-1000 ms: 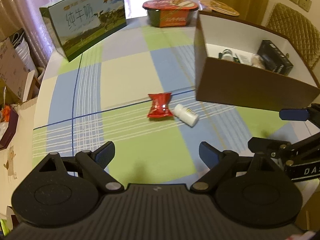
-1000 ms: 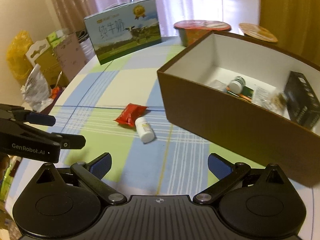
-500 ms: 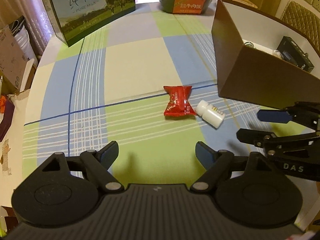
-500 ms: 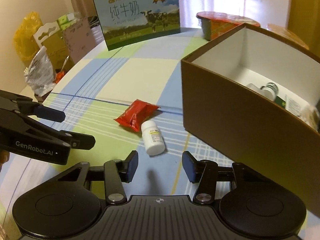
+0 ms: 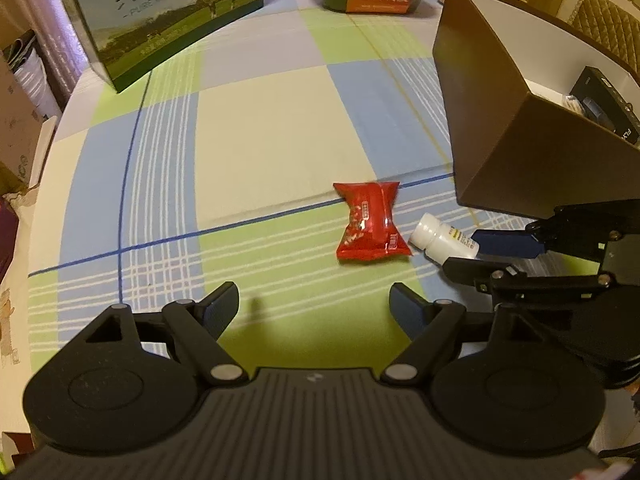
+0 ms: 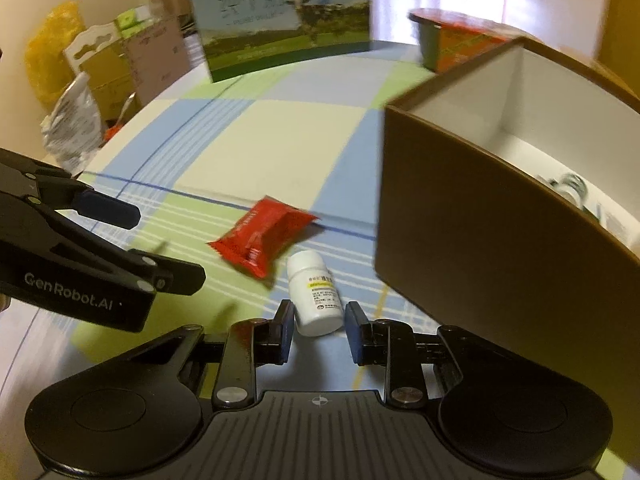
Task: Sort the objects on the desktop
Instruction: 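Grasp the red packet with the left tool while the right tool grasps the white bottle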
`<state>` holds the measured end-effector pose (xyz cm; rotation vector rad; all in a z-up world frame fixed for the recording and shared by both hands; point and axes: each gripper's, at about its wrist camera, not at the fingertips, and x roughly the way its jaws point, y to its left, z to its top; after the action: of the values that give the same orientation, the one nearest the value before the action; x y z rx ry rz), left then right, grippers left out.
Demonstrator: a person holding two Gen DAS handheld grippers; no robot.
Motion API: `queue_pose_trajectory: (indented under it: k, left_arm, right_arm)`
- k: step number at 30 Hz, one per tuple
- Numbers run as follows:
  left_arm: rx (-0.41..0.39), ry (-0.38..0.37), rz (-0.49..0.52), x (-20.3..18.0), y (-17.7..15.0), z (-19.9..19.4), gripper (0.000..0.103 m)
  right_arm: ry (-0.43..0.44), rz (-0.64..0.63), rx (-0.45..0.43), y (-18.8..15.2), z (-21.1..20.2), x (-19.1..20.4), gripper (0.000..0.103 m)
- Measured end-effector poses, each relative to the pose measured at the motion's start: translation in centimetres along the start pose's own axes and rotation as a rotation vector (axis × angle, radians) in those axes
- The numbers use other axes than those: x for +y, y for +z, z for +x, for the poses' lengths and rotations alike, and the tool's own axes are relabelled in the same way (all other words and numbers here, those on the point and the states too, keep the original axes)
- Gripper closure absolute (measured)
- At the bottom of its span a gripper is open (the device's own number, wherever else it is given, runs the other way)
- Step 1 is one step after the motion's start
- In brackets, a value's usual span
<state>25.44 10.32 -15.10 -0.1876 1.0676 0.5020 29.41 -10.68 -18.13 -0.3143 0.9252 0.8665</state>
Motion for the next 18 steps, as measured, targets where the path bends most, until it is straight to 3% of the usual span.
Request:
queue_pose_trajectory:
  k: [8, 11, 16, 18]
  left_arm:
    - [-0.014, -0.049, 0.043, -1.4, 1.8, 1.4, 0.024]
    - [-0.015, -0.066, 0.061, -2.0, 2.5, 2.0, 0.032]
    - [-0.016, -0.093, 0.074, -2.9, 3.5, 3.2, 0.034]
    - [-0.013, -0.098, 0.078, -3.2, 3.8, 3.6, 0.041]
  right_arm:
    - [-0.137, 0.14, 0.007, -1.6, -2.1, -1.9, 0.078]
    - [-0.179, 0.182, 0.005, -2.3, -3.1, -2.7, 0.078]
    - [-0.203, 0.23, 0.003, -3.2, -4.2, -3.8, 0.078]
    - [-0.214, 0.241, 0.004, -3.3, -4.6, -4.2, 0.078]
